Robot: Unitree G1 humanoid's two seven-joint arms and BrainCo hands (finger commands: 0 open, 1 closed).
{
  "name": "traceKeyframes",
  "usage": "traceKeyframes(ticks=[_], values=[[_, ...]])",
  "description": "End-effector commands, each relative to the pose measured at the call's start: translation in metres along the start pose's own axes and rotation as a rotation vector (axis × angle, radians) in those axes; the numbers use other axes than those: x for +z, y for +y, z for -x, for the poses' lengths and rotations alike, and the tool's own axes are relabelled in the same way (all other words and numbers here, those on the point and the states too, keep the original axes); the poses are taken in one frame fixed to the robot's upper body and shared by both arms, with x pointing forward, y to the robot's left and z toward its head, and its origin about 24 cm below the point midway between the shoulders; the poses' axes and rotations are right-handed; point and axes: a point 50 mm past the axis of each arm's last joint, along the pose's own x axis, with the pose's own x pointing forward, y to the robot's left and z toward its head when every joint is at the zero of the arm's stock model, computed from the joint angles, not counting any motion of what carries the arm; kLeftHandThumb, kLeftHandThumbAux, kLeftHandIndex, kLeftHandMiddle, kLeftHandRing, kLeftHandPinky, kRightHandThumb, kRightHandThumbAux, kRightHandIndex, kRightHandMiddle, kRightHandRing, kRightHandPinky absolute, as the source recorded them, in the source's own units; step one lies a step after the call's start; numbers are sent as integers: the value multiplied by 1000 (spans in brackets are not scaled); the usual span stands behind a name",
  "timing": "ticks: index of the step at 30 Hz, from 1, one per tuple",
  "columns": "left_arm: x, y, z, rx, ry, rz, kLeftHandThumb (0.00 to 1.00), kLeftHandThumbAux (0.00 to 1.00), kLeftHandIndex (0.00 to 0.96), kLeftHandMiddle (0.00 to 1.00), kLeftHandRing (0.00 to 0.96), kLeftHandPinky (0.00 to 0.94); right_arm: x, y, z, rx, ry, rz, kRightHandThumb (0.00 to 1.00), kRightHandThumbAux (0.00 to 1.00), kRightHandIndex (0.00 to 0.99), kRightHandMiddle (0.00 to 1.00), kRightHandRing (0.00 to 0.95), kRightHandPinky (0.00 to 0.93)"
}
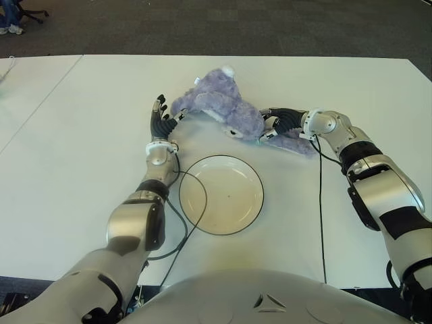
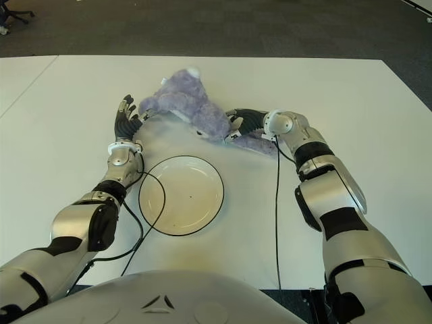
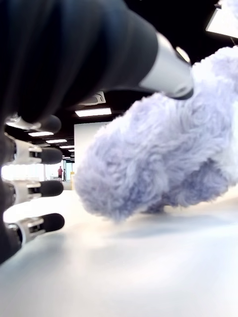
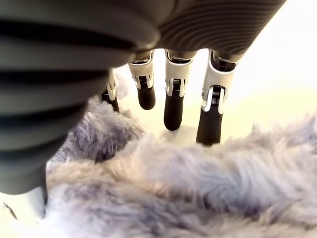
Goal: Put the doll into the plate.
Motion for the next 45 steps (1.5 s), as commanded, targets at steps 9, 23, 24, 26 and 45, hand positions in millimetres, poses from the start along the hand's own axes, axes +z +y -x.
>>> traceKeyframes(ticks=[9, 23, 24, 26, 45], values=[[-77, 9, 52, 24, 342, -16, 83, 746, 64, 93, 96, 116, -47, 52, 10, 227, 244, -76, 220, 628, 0, 45, 104, 178], [-77, 9, 53, 31, 331, 7, 81, 747, 69, 94, 97, 118, -48, 51, 10, 202, 251, -57, 186, 661, 0, 37, 91, 139], [-77, 9, 53, 33, 328, 15, 83, 748, 69, 95, 97, 118, -48, 52, 10, 197, 253, -57, 184, 663, 0, 37, 90, 137], [-77, 9, 53, 34, 322, 25, 89, 748, 72, 93, 97, 123, -48, 52, 9, 186, 254, -56, 177, 669, 0, 36, 84, 128], [-78, 9, 54, 18, 327, -30, 76, 750, 61, 100, 108, 127, -51, 53, 10, 118, 267, -74, 154, 722, 0, 60, 93, 141]])
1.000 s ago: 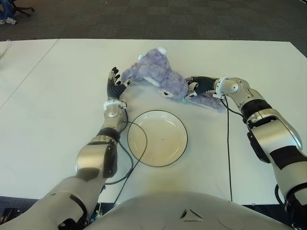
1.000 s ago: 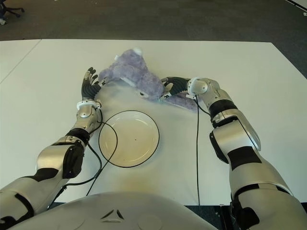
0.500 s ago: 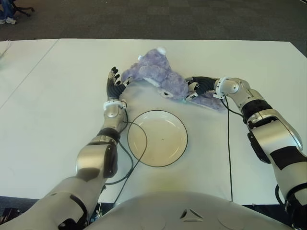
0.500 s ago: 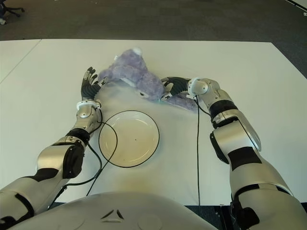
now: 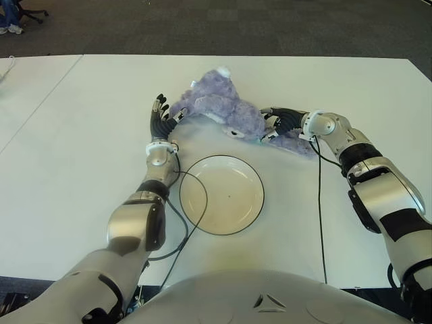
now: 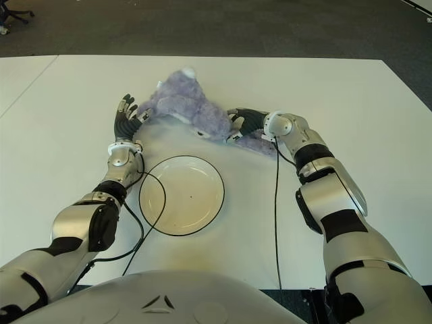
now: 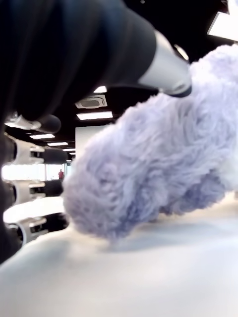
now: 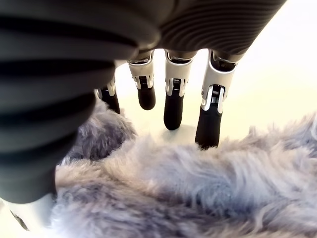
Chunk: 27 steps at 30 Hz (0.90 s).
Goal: Put the doll into the plate.
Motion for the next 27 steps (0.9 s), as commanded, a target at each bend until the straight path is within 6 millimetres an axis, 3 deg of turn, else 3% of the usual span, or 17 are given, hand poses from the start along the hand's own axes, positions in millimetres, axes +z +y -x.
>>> traceKeyframes(ticks=[1, 18, 27], values=[[-78, 10, 54, 16, 341, -40, 75, 750, 61, 100, 108, 127, -50, 53, 13, 179, 255, -69, 155, 722, 0, 60, 93, 141], [-78, 10, 54, 13, 339, -36, 79, 750, 62, 97, 106, 123, -51, 59, 21, 244, 223, -40, 135, 736, 0, 47, 54, 48], [-77, 12, 54, 19, 334, -15, 92, 768, 65, 98, 104, 118, -42, 51, 25, 322, 203, -4, 118, 692, 0, 2, 3, 4]])
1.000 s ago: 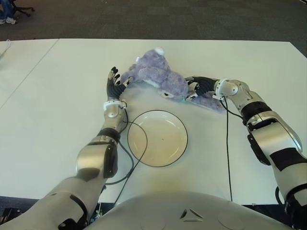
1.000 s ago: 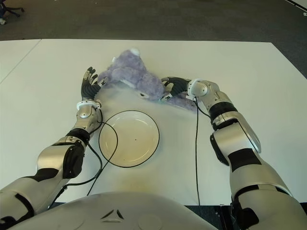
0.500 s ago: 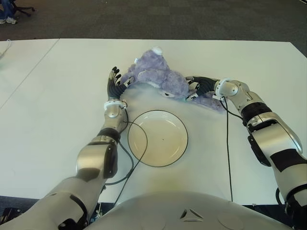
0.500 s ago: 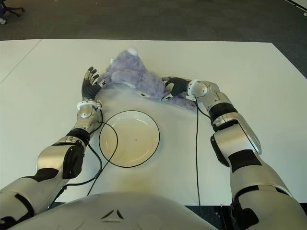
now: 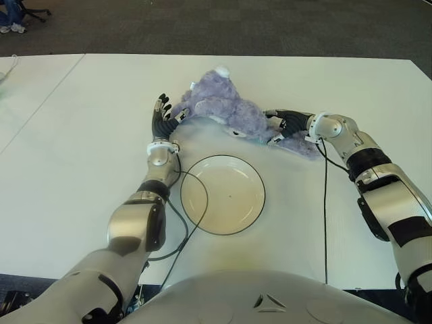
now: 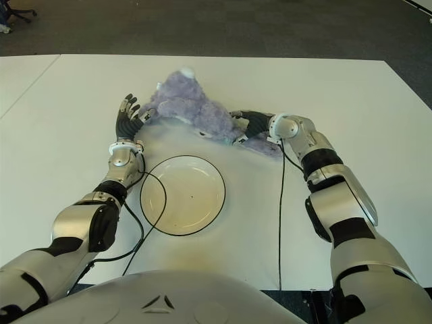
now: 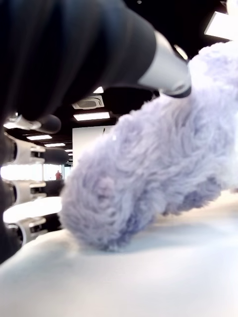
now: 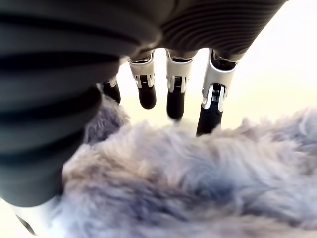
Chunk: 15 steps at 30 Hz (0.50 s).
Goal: Put the doll into the plate.
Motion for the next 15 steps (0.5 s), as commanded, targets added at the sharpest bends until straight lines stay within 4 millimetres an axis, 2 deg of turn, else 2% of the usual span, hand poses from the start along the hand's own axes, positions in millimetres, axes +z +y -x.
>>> traceKeyframes(ticks=[1, 15], values=[[-77, 13, 54, 27, 336, -9, 93, 768, 65, 97, 104, 117, -32, 51, 8, 293, 174, -40, 117, 690, 0, 1, 2, 4], [-78, 12, 54, 23, 344, -22, 75, 772, 58, 96, 104, 119, -26, 52, 7, 347, 176, -40, 118, 596, 0, 0, 0, 0]])
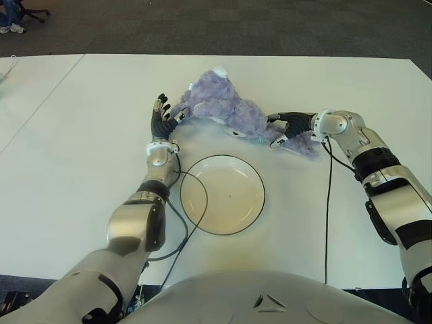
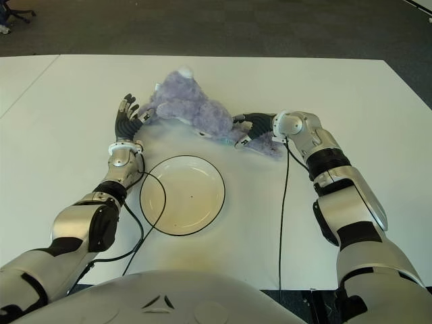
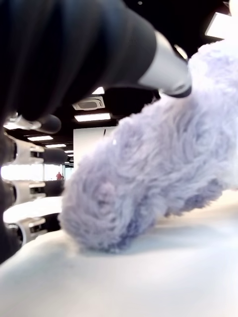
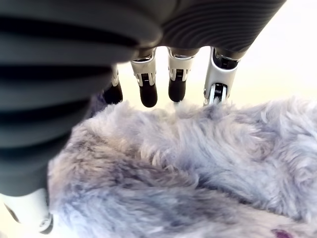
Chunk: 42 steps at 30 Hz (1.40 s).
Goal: Put the doll into the plate.
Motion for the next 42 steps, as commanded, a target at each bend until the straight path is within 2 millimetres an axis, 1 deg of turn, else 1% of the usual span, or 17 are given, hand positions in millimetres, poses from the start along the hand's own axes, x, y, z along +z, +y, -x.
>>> traceKeyframes(ticks=[1, 11, 12, 13, 15, 17, 19, 20, 21, 22, 23, 24, 26, 29, 30, 33, 42], values=[[-78, 11, 54, 22, 348, -23, 75, 772, 57, 96, 104, 117, -28, 59, -6, 260, 133, -66, 117, 594, 0, 0, 0, 0], [-77, 11, 54, 34, 337, 3, 87, 768, 59, 90, 99, 127, -27, 64, -11, 255, 142, -52, 122, 582, 0, 0, 0, 17], [-76, 10, 54, 33, 336, 2, 89, 769, 58, 90, 99, 127, -27, 67, -13, 247, 145, -51, 124, 592, 0, 27, 48, 76], [-76, 10, 54, 30, 338, -2, 91, 769, 56, 89, 98, 127, -27, 70, -15, 233, 147, -54, 136, 616, 0, 111, 170, 211], [-77, 9, 54, 25, 341, -11, 92, 770, 55, 89, 98, 126, -28, 73, -17, 210, 149, -63, 145, 633, 0, 173, 257, 305], [-77, 9, 54, 22, 344, -16, 91, 769, 54, 89, 99, 125, -28, 75, -18, 197, 148, -69, 155, 670, 16, 298, 417, 464], [-78, 10, 55, 26, 350, -13, 88, 772, 53, 90, 100, 126, -28, 76, -20, 168, 152, -89, 169, 678, 80, 316, 425, 475], [-79, 11, 55, 28, 353, -10, 87, 772, 55, 90, 99, 121, -29, 77, -20, 156, 154, -94, 191, 683, 152, 344, 432, 473], [-79, 12, 56, 32, 352, -3, 86, 772, 56, 90, 99, 119, -28, 78, -22, 137, 155, -94, 197, 683, 171, 351, 434, 472], [-79, 13, 56, 34, 350, 2, 86, 769, 58, 89, 96, 116, -28, 78, -22, 126, 155, -92, 240, 691, 258, 385, 453, 492], [-79, 12, 56, 34, 346, 6, 86, 769, 59, 88, 96, 115, -28, 78, -23, 112, 154, -88, 249, 692, 273, 391, 456, 495], [-78, 12, 56, 34, 342, 8, 87, 766, 60, 88, 95, 118, -28, 79, -23, 104, 153, -85, 564, 719, 376, 418, 476, 519], [-78, 12, 56, 32, 338, 10, 90, 763, 62, 89, 96, 127, -28, 79, -23, 81, 145, -76, 659, 726, 408, 460, 510, 554], [-78, 11, 56, 28, 340, 7, 96, 763, 63, 89, 94, 127, -28, 81, -25, 50, 142, -103, 675, 725, 415, 492, 534, 579], [-78, 11, 56, 26, 340, 6, 98, 765, 63, 86, 90, 122, -28, 81, -26, 43, 142, -111, 677, 724, 417, 539, 573, 619], [-78, 10, 56, 26, 339, 6, 100, 766, 63, 85, 88, 121, -29, 82, -26, 26, 138, -121, 677, 723, 418, 555, 586, 633], [-78, 6, 57, 22, 340, -5, 70, 763, 45, 80, 89, 122, -30, 83, -27, -96, 110, -189, 693, 717, 431, 671, 682, 731]])
